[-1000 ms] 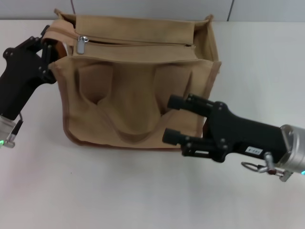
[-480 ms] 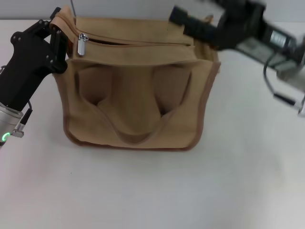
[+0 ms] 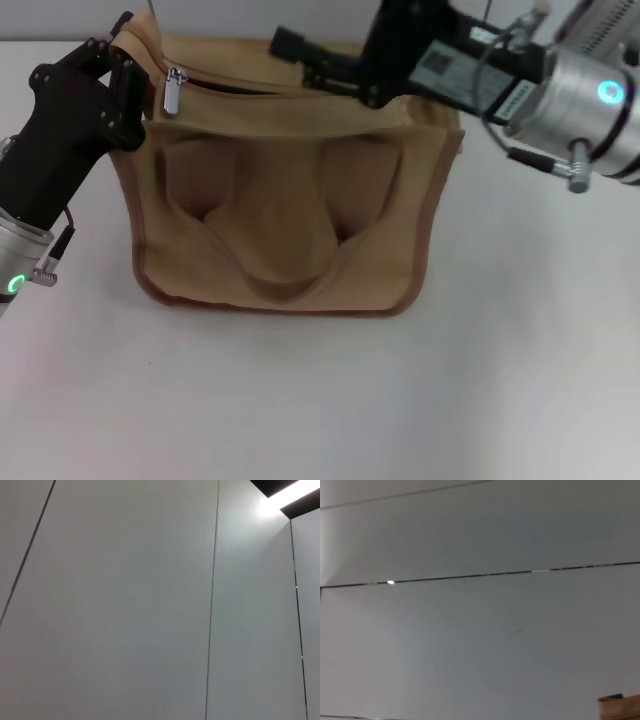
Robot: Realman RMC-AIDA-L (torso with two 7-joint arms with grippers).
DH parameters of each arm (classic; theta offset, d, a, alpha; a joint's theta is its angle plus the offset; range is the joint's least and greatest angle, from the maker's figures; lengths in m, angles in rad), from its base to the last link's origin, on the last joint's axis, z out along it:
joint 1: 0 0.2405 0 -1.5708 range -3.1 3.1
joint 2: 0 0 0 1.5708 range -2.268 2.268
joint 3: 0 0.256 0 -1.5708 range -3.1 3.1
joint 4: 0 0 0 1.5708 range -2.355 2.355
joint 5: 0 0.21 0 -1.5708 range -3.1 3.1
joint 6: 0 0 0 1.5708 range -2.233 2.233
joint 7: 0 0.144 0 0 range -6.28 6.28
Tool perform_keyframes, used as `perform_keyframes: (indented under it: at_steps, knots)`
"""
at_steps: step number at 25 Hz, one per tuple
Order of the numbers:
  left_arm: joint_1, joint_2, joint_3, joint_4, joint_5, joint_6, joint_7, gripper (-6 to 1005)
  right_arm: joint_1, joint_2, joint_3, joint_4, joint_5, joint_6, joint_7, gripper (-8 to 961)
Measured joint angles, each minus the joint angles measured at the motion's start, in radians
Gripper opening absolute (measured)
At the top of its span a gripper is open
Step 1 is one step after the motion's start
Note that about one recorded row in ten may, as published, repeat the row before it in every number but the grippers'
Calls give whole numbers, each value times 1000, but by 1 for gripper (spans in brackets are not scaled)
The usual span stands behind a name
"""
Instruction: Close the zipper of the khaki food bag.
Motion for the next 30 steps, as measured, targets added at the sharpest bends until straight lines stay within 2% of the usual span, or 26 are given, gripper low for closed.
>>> perform_keyframes:
  at_steps: [7,12,13,15,16,17,20,21,22,24,26,30]
  knots:
    - [-6,0,-1,0,0,6,-9,24,31,8,-1,9,-73,48,-26,837]
    - [-15,0,0,0,12,13,-56,25,37,8,-3,4,-75,52,-161,836]
    - [-17,0,1,0,16,13,-60,25,41,5,-3,1,-84,29,-301,836]
    - [-19,0,1,0,24,16,-61,26,40,4,-3,1,-90,14,-378,836]
    - [-20,0,0,0,25,20,-61,26,24,5,0,0,-94,-21,-519,836]
    - [-20,0,0,0,25,20,-61,26,24,5,0,0,-94,-21,-519,836]
    - [-22,0,-1,0,26,28,-63,27,-8,7,10,-1,-94,-65,-687,836]
    - [-23,0,-3,0,26,31,-63,27,-27,8,11,-1,-94,-75,-803,836]
    - [-23,0,-3,0,26,31,-63,27,-27,8,11,-1,-94,-75,-803,836]
    - [-24,0,-4,0,26,34,-61,28,-49,11,10,1,-93,-77,-933,836]
    - [-24,0,-2,0,26,38,-59,28,-82,14,11,8,-92,-73,-1145,836]
    - [-25,0,0,0,26,45,-58,29,-92,14,11,26,-91,-60,-1264,836]
